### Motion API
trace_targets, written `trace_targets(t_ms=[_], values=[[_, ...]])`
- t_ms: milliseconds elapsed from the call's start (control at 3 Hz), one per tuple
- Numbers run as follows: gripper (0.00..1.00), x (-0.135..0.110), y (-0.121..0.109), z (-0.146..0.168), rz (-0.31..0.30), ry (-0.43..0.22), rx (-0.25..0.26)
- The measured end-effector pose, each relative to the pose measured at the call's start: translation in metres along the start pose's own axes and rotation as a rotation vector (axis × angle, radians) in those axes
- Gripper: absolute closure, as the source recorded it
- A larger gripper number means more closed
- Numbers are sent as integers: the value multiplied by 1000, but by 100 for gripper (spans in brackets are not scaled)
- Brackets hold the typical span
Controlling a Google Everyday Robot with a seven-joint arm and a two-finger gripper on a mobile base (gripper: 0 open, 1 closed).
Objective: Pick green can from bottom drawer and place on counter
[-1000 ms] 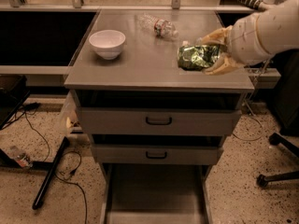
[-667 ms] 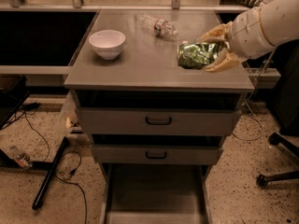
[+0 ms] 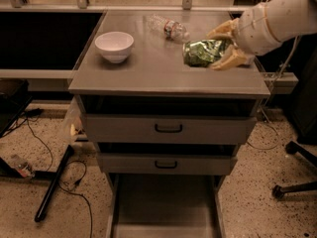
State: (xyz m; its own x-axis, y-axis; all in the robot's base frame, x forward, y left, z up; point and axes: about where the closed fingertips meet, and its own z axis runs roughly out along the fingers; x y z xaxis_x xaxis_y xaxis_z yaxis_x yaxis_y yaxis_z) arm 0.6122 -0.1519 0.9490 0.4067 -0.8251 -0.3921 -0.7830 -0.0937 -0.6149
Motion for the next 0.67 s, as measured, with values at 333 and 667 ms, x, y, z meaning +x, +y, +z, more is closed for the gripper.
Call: trace_targets(t_ms=[333, 667], values=[[100, 16, -32, 29, 26, -33, -10], [100, 30, -55, 53, 72, -76, -10]])
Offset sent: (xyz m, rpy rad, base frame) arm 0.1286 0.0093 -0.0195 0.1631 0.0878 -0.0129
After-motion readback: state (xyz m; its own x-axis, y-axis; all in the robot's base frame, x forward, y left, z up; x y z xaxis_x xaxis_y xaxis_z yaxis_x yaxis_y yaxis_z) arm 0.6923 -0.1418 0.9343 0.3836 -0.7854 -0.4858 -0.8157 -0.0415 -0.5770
